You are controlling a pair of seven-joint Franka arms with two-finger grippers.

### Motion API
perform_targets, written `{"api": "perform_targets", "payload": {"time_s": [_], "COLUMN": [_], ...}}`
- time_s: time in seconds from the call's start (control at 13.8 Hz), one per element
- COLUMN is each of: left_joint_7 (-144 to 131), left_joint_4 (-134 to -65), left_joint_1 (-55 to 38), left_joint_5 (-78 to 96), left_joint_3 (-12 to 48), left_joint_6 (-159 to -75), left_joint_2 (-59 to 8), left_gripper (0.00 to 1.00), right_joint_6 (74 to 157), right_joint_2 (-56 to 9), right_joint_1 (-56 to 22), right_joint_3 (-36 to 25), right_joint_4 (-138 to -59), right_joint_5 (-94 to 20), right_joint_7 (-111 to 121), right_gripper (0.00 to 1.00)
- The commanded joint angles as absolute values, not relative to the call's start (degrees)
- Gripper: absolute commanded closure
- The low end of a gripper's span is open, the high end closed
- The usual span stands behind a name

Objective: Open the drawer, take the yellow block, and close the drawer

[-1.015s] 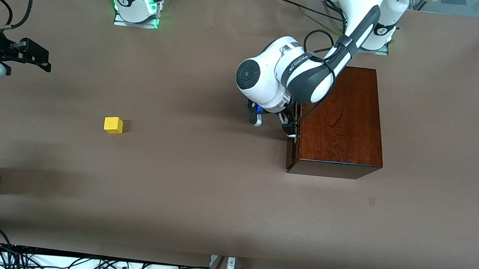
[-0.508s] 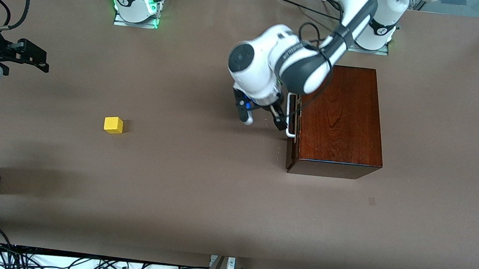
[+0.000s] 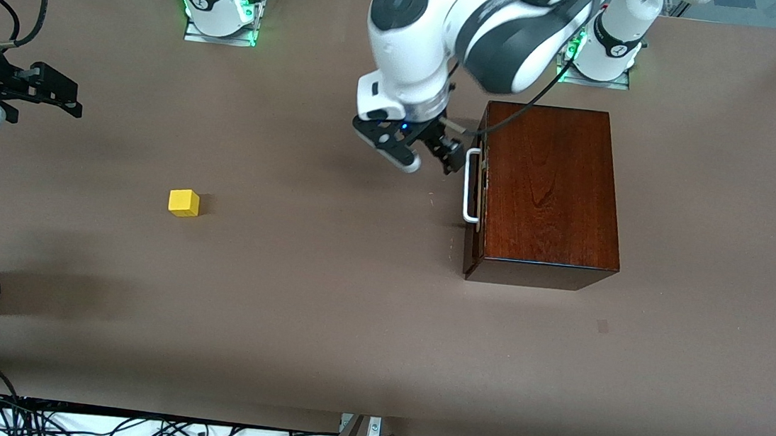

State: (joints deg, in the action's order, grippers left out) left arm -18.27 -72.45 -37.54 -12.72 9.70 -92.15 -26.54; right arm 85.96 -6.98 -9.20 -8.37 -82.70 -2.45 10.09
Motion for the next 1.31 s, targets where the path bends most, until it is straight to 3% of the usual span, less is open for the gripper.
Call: {"api": "perform_targets", "payload": {"time_s": [0.0,0.29,0.58,0.8,1.02,1.23], "left_joint_7": [-21.88,-21.8,-21.18,-14.81,-11.78,-11.07], "left_joint_4": [-73.39,-73.83,-74.53,-77.24,-80.85,-85.15], "left_joint_1": [-32.63,-19.63,-13.64,-11.08,-11.42,-11.34], "left_joint_5": [-8.11,-3.62,-2.81,-2.81,0.7,0.53], "left_joint_3": [9.23,9.84,9.23,7.13,-0.59,-1.49], "left_joint_6": [-88.25,-87.11,-80.78,-80.06,-80.5,-83.66], "left_joint_2": [-21.03,-15.74,-11.96,-9.33,-6.25,-3.26], "left_gripper": [0.0,0.0,0.0,0.0,0.0,0.0], "right_joint_6": [84.55,84.55,84.55,84.38,84.29,84.29], "right_joint_2": [-7.73,-7.73,-7.65,-7.56,-7.56,-7.56], "right_joint_1": [-8.79,-8.79,-8.79,-8.79,-8.79,-8.79], "right_joint_3": [-8.17,-8.26,-8.09,-8.09,-8.09,-8.09], "right_joint_4": [-80.86,-80.86,-80.86,-80.86,-80.86,-80.86], "right_joint_5": [-3.43,-3.43,-3.43,-3.43,-3.43,-3.43], "right_joint_7": [10.2,10.37,10.46,10.46,10.55,10.55], "right_gripper": [0.0,0.0,0.0,0.0,0.0,0.0]}}
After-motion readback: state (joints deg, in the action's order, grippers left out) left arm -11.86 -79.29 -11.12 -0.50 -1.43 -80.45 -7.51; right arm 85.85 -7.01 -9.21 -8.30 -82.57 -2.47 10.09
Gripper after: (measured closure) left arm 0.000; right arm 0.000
